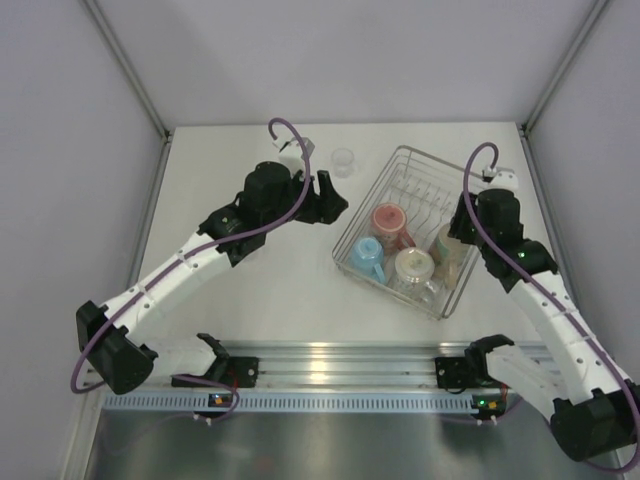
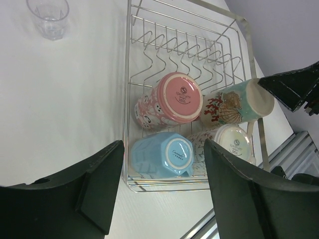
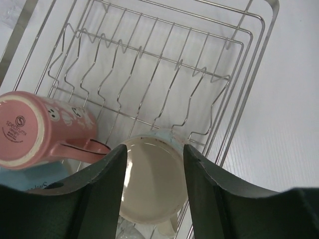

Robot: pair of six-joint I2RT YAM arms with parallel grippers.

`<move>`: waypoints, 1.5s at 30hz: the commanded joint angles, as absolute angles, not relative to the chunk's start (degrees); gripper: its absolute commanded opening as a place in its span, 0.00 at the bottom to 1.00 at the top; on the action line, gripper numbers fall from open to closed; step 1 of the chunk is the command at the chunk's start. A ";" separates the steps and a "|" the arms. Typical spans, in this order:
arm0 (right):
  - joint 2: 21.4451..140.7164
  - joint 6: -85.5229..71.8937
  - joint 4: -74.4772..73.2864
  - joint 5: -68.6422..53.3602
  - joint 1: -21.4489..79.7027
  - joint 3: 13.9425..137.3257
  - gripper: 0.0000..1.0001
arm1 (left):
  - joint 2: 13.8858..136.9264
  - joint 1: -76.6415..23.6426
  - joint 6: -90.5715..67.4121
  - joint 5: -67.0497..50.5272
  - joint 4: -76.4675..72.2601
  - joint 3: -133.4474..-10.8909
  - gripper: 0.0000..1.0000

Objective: Load the cups into the dish rack

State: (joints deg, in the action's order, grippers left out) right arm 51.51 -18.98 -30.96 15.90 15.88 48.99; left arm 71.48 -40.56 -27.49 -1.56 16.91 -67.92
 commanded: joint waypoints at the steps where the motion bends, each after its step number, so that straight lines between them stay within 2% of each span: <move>1: 51.50 -17.49 -28.47 15.64 13.89 49.31 0.50 | 69.78 -40.25 -26.54 -0.62 16.35 -69.17 0.71; 15: 52.65 -18.81 -24.00 4.23 11.87 44.30 0.50 | 71.45 -40.17 -26.98 -0.70 16.35 -69.61 0.71; 23: 52.65 -18.02 -22.68 4.74 11.78 43.77 0.50 | 71.81 -40.17 -26.20 0.25 16.43 -68.56 0.70; 29: 52.38 -16.18 -24.34 7.99 10.46 46.93 0.54 | 72.42 -39.55 -24.53 7.81 23.09 -71.09 0.71; 33: 51.25 -16.00 -26.71 9.23 9.76 50.18 0.67 | 75.14 -37.27 -23.29 14.05 31.34 -74.35 0.71; 40: 44.31 -15.56 -27.16 5.54 9.75 49.84 0.69 | 73.92 -29.54 -22.59 18.45 37.17 -70.76 0.70; 43: 41.49 -15.56 -25.41 4.22 9.58 48.17 0.70 | 75.14 -27.78 -21.27 24.33 39.28 -69.00 0.69; 45: 40.09 -15.47 -24.79 4.57 9.58 47.20 0.70 | 76.46 -25.76 -20.83 22.70 39.55 -68.03 0.68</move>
State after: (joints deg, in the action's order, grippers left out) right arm 42.26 -16.47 -27.33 5.67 10.57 47.33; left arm 75.68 -27.38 -22.59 19.73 36.47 -69.28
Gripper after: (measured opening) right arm 0.698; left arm 0.688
